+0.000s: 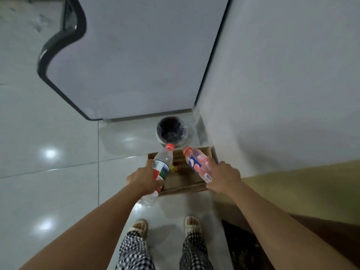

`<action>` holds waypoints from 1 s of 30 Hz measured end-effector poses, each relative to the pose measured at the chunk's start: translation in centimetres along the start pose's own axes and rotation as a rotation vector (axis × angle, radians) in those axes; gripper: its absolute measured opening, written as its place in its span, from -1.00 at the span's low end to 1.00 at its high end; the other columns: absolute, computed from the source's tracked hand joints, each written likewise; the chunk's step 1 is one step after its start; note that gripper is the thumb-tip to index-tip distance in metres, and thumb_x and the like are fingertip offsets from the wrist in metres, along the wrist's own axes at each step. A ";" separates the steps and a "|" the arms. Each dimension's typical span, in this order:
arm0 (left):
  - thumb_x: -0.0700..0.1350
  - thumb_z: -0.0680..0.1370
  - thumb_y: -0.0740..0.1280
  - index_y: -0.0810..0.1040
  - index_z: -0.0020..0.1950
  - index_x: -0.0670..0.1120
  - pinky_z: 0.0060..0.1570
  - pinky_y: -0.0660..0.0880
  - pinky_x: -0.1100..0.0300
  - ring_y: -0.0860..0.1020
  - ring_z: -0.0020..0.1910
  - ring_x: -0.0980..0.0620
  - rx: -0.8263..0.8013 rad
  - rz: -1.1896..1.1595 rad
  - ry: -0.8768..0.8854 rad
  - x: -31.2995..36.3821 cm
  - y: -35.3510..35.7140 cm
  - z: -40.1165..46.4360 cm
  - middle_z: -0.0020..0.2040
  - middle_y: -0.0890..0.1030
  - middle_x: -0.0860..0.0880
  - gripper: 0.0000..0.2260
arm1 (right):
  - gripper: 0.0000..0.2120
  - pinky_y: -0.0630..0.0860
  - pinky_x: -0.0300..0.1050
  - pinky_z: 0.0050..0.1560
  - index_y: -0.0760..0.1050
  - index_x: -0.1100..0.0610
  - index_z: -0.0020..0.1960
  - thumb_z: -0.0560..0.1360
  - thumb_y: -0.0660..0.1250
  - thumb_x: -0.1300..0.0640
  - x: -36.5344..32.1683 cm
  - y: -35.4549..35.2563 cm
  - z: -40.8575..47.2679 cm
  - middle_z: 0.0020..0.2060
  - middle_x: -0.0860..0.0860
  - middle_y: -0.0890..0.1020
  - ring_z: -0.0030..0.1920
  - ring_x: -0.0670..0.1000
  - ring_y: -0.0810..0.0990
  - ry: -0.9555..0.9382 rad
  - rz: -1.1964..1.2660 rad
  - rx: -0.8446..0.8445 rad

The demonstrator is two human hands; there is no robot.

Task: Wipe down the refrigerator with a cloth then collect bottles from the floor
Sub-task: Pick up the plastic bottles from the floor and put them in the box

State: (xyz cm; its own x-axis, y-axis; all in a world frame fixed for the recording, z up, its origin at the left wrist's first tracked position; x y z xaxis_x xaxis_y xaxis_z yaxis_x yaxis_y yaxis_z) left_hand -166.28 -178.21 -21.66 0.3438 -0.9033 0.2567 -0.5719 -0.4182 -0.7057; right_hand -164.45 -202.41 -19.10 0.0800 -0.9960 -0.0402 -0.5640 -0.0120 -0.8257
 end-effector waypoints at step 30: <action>0.13 0.50 0.31 0.13 0.41 0.04 0.08 0.48 -0.02 0.52 0.14 -0.18 -0.001 -0.014 -0.166 -0.9 33.6 32.1 0.17 0.54 -0.16 -0.42 | -0.20 0.47 0.03 0.07 0.04 -0.03 0.46 0.40 0.44 -0.11 7.1 36.8 30.2 0.28 0.13 0.37 0.26 0.17 0.40 0.077 0.050 -0.139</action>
State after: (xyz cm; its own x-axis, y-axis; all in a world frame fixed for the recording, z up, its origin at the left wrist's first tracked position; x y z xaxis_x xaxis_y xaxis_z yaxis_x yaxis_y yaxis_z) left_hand -161.89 -188.38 -66.73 0.4698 -0.8693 0.1537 -0.5672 -0.4306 -0.7021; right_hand -159.78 -207.22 -66.74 -0.0114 -0.9994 -0.0321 -0.6742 0.0314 -0.7379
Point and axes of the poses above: each hand's wrist, its own z-axis towards the middle knuckle, its own y-axis out of the palm, x = y × z, the point moved 1 cm from there along z, towards the middle knuckle
